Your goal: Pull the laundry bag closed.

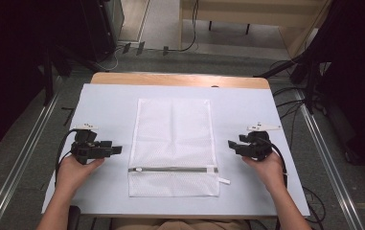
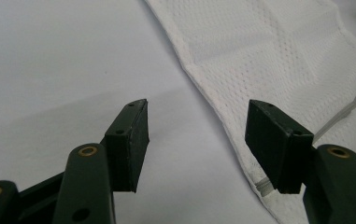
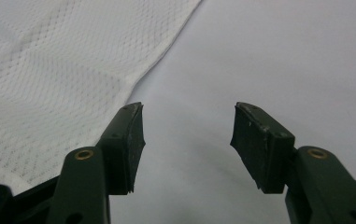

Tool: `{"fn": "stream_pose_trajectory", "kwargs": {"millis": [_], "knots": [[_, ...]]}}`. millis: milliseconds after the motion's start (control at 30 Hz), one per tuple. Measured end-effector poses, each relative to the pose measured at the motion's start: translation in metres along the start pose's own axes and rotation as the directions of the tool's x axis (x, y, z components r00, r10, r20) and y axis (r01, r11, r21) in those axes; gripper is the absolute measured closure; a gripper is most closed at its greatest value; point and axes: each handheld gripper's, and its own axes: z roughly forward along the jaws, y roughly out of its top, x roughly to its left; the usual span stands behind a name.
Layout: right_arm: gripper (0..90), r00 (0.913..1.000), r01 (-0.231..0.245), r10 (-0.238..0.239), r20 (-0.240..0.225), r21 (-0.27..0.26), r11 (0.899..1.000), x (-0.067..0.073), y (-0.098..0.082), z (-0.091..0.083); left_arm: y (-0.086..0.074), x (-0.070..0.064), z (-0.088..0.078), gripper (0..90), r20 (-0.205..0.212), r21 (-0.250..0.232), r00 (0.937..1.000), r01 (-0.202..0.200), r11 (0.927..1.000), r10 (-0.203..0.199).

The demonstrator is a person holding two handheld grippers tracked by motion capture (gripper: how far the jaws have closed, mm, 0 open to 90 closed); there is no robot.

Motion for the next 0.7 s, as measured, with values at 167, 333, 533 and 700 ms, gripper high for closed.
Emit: {"fn": "stream_pose_trajectory", "kwargs": {"millis": [167,333,533,700], "knots": [[46.4,0.9998,-0.016,0.017,-0.007,0.01,1.0,-0.0005,-0.0003,-0.0007,0.0006,-0.0008,0.0016,39.8,0.003,0.001,0.9999,-0.012,0.9999,0.012],[47.3,0.9994,-0.032,0.032,-0.015,0.019,0.999,-0.0016,0.0005,-0.001,0.0004,-0.0008,0.0001,40.5,0.002,-0.008,0.9999,-0.012,0.9999,0.012],[48.1,0.9991,-0.036,0.037,-0.022,0.033,0.999,-0.001,0.0018,-0.0012,0.0,-0.0018,0.0004,40.7,-0.002,-0.007,0.9998,-0.022,0.9997,0.022],[46.8,0.9997,-0.024,0.024,-0.01,0.041,0.999,0.0006,0.0019,-0.0017,-0.0005,-0.001,0.0003,41.6,-0.005,0.001,0.9999,-0.015,0.9999,0.015]]}}
